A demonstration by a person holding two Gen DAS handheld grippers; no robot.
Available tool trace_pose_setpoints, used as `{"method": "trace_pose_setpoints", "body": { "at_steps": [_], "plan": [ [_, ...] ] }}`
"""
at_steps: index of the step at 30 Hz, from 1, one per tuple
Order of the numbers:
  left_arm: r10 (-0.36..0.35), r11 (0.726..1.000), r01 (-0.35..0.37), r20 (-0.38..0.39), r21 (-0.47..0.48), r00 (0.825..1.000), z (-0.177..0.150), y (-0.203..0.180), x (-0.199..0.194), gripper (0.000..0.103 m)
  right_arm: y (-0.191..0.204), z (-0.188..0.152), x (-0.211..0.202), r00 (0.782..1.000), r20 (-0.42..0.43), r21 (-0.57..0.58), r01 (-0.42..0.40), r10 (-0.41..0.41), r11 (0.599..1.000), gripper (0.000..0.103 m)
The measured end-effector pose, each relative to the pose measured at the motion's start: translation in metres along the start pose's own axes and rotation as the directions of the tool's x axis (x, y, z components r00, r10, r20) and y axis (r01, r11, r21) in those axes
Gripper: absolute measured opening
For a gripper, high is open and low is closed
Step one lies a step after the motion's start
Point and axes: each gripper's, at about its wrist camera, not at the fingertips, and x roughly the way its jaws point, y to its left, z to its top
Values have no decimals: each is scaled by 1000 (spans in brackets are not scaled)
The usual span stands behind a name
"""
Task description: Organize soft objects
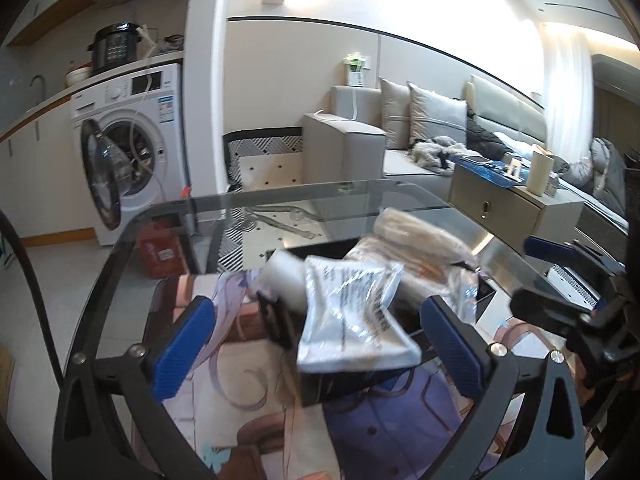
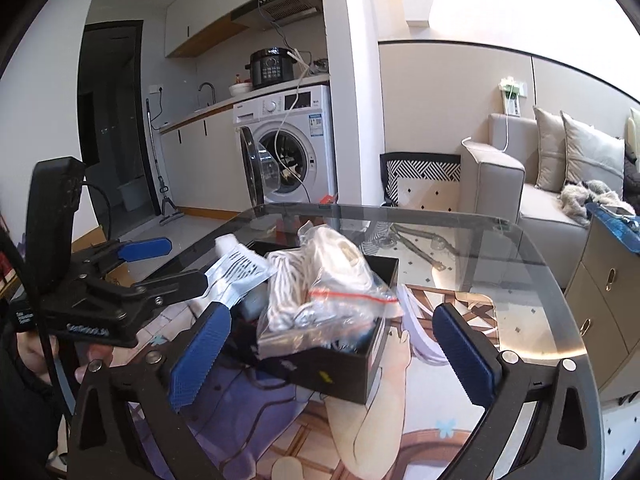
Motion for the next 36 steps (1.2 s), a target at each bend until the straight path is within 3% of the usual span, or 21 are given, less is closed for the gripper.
{"method": "trace_pose_setpoints", "body": {
  "at_steps": [8,13,36],
  "plan": [
    [54,998,-52,51,-45,997,-23,6,-10,103,9,-12,-6,999,35,-16,10,-10,1000,103],
    [74,997,-73,50,-22,996,-30,0,-10,103,11,-17,-6,999,42,-23,10,-9,1000,103],
    [69,998,-69,70,-9,995,-39,-8,-17,103,15,-28,-18,996,65,-50,57,-53,997,103]
  ]
}}
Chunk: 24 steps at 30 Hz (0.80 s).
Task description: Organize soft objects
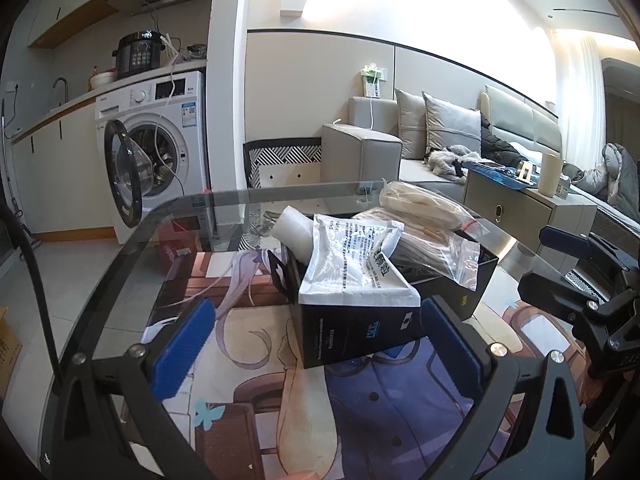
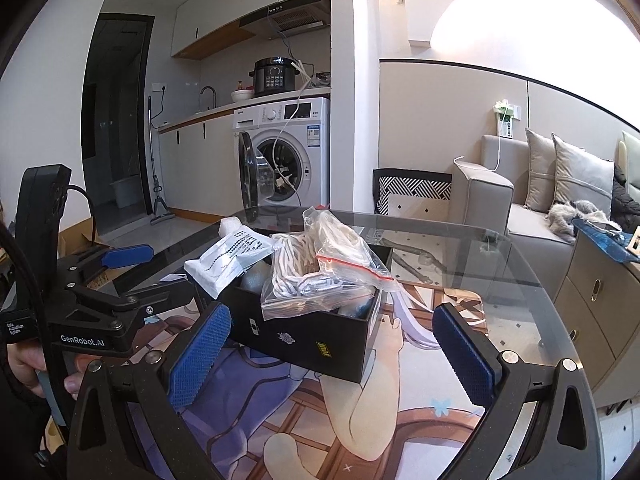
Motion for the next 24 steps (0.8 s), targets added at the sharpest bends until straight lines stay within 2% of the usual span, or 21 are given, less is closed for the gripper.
{"method": "trace_pose_setpoints", "body": {
  "at_steps": [8,24],
  "plan": [
    [-5,1000,5,13,9,1000,0,-3,-4,103,-1,1,3,1000,-17,1,0,0,1000,103],
    [-8,1000,8,10,22,1000,2,-7,-4,103,-1,1,-1,1000,6,1,-5,5,1000,103]
  ]
}}
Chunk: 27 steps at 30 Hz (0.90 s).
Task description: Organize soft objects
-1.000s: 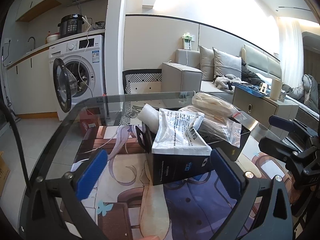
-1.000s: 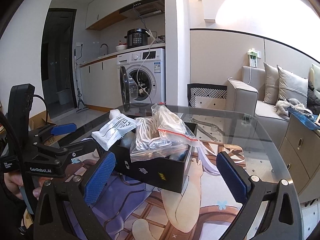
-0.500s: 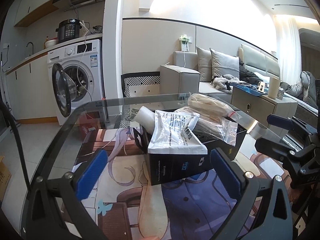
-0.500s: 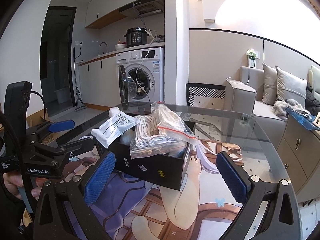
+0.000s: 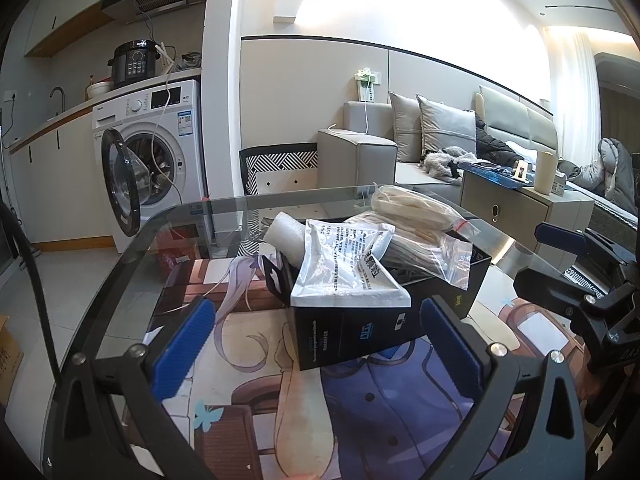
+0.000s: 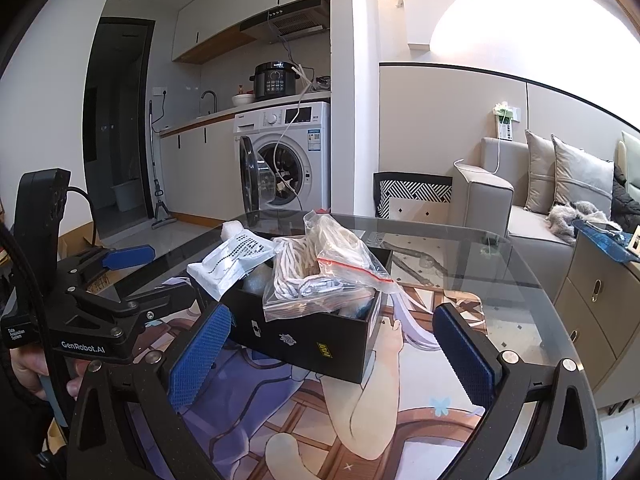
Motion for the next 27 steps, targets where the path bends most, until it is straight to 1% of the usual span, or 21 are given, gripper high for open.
{"method": "trace_pose_setpoints", "body": {
  "at_steps": [27],
  "plan": [
    [-2,1000,2,0,3,1000,1,-1,0,103,2,1,1,1000,3,0,0,0,1000,103]
  ]
}}
